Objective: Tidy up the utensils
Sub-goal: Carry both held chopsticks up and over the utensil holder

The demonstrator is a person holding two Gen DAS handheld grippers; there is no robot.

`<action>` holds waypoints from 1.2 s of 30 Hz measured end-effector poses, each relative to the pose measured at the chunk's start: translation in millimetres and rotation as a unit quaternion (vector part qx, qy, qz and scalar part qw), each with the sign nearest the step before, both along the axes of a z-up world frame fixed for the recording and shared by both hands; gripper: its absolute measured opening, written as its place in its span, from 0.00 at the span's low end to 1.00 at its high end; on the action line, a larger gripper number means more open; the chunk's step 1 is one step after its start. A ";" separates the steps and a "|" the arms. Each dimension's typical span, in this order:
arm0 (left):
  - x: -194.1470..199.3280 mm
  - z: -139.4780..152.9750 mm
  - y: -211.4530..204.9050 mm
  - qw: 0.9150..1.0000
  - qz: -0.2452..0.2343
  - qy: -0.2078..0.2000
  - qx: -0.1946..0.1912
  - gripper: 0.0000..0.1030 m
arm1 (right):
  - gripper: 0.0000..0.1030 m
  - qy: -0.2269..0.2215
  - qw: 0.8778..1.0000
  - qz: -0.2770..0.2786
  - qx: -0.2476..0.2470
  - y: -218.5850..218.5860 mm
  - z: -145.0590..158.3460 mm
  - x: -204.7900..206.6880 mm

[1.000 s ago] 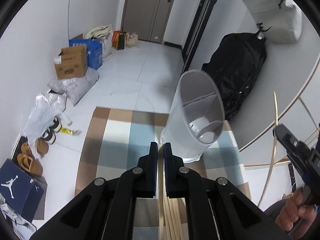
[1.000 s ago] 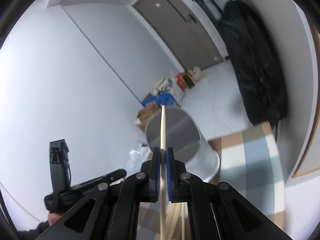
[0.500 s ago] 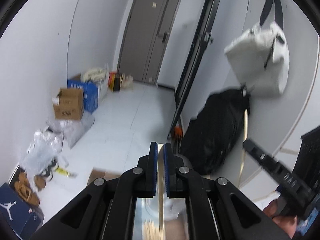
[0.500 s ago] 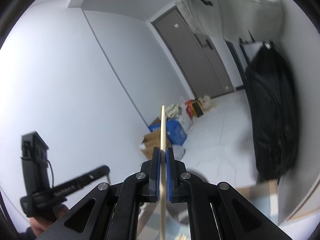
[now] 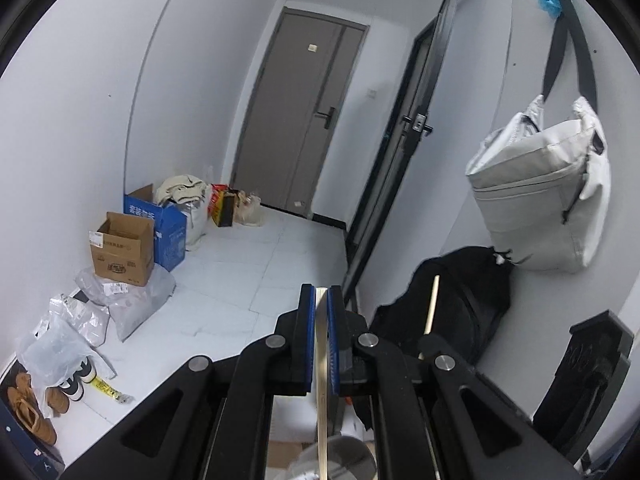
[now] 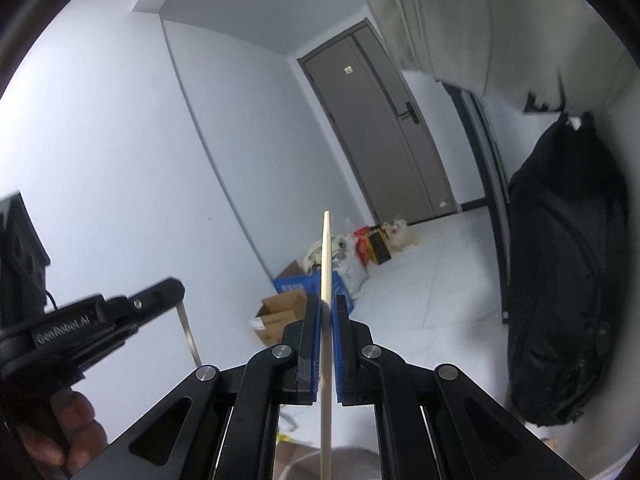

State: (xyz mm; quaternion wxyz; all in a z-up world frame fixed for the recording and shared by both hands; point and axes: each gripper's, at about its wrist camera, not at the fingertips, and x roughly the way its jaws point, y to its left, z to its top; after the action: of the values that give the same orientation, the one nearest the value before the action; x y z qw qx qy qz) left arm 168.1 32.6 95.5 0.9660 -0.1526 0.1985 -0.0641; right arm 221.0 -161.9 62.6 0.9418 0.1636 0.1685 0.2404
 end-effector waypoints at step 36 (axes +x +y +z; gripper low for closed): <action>-11.9 -47.6 -25.8 0.996 -0.050 -0.019 0.065 0.02 | 0.04 -0.049 0.996 0.022 -0.070 10.5 -56.4 -19.2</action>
State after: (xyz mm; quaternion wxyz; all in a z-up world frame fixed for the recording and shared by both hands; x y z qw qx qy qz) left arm 156.2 6.7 47.9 0.9732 -0.0777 0.1909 -0.1017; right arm 201.8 -151.3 6.2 0.9525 0.0812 0.1424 0.2567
